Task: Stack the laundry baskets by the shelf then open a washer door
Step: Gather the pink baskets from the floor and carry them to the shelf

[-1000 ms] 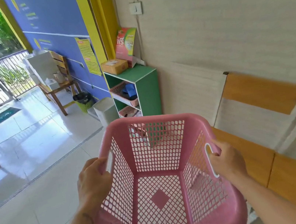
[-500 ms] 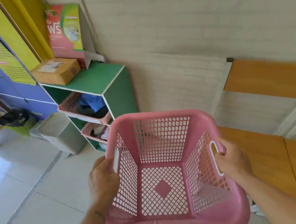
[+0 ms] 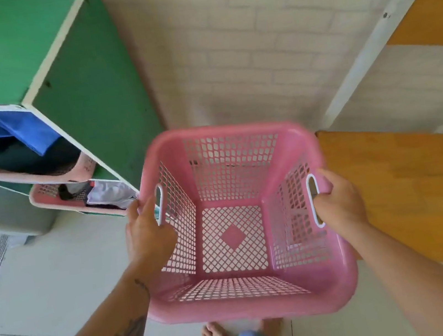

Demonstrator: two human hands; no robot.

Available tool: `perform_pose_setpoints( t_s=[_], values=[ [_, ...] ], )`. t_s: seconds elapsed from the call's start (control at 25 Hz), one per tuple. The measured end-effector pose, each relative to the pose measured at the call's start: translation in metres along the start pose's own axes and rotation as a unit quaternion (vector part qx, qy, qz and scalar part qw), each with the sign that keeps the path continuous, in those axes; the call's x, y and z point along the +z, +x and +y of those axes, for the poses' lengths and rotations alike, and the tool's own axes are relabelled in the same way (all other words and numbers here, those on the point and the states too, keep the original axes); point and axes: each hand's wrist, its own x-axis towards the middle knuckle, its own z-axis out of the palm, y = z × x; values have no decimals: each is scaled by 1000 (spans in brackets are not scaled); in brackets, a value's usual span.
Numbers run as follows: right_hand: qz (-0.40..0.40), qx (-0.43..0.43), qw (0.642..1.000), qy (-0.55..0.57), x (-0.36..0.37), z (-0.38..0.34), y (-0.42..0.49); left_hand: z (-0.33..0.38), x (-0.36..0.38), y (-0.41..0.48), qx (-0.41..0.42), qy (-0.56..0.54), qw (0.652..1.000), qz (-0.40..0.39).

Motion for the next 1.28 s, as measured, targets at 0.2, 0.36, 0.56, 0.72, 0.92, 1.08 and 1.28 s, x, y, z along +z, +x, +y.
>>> perform_pose_setpoints(
  t_s=[0.2,0.36,0.56,0.72,0.92,1.08,1.28],
  values=[
    [-5,0,1000,21,53,11,44,-22,51,59,-20,-25,999,-18],
    [-23,1,999,40,71,15,63,-22,69,86,-17,-23,999,-39],
    [-76,-1,997,19,84,32,75,-24,74,106,24,-5,996,-85],
    [-123,-17,992,-39,81,34,75,-23,75,108,6,26,995,-98],
    [-153,-57,984,-72,58,28,65,-12,57,88,-27,51,991,-117],
    [-158,-108,981,-35,1,0,22,34,11,40,-16,-13,991,-129],
    [-98,-109,989,-14,-109,-32,-65,123,-76,-40,94,-64,983,-141]
  ],
)
